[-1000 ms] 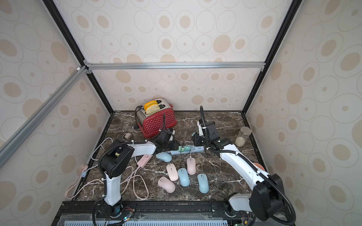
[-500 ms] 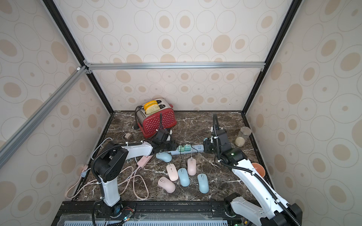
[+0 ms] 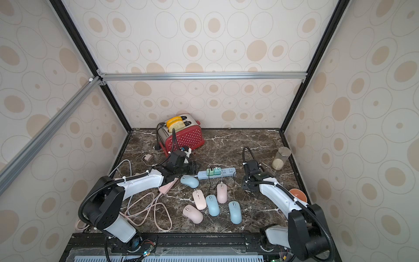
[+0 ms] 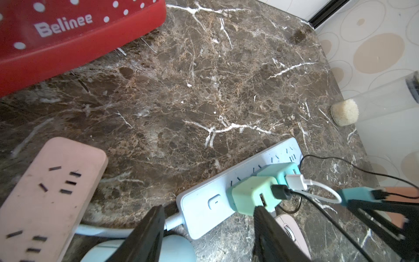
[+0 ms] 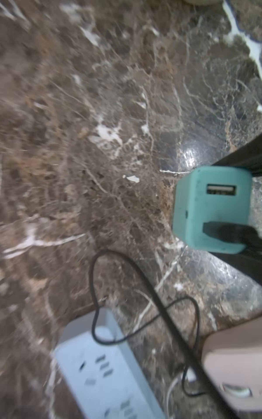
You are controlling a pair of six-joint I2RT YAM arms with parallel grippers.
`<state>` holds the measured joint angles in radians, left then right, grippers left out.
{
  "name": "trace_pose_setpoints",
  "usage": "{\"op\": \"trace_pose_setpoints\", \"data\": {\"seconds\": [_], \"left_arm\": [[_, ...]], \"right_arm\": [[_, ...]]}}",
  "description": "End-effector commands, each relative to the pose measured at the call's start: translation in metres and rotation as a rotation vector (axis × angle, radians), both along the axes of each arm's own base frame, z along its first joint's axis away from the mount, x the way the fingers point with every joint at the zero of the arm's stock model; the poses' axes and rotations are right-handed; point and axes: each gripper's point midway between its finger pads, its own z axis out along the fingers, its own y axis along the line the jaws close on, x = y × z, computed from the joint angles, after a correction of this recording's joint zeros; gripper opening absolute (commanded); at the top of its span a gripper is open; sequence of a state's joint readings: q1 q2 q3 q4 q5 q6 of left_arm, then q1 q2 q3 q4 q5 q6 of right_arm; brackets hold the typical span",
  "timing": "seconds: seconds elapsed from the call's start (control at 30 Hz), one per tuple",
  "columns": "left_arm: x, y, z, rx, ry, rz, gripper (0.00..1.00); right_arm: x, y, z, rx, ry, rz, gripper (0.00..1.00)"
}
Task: Unplug the wireless mouse
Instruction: Place the plug at the center of the board, then pick up the mouse from the center of the board.
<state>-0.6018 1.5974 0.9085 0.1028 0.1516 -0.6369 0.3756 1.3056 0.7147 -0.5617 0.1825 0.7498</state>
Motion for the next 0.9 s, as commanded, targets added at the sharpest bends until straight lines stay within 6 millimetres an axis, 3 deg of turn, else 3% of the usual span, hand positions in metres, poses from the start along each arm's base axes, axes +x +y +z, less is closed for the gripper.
{"op": "trace_pose_setpoints", "data": {"seconds": [0.0,0.07,0.23,0.37,0.57,0.7,0.87], "left_arm": [[-0.005,-0.001,0.008,-0.046,-0.004,-0.01,0.67],[-0.01,-0.001,0.005,-0.05,0.014,-0.018,0.67],[-0.018,0.0,-0.007,-0.046,0.048,-0.038,0.67],[-0.022,-0.006,-0.014,-0.049,0.064,-0.071,0.66],[-0.037,-0.015,-0.03,-0.026,0.111,-0.126,0.62],[-0.067,-0.022,-0.039,0.034,0.134,-0.174,0.62],[-0.105,-0.005,-0.048,0.057,0.171,-0.165,0.63]], "right_arm": [[0.007,0.002,-0.008,0.06,0.002,-0.065,0.51],[0.009,0.004,-0.01,0.072,0.01,-0.067,0.66],[0.016,0.01,0.006,0.101,-0.042,-0.038,0.76],[0.019,0.015,0.025,0.136,-0.111,0.006,0.76],[0.024,0.047,0.056,0.234,-0.211,0.186,0.68],[0.017,0.067,0.058,0.249,-0.213,0.279,0.67],[-0.003,0.096,0.056,0.262,-0.189,0.41,0.67]]}}
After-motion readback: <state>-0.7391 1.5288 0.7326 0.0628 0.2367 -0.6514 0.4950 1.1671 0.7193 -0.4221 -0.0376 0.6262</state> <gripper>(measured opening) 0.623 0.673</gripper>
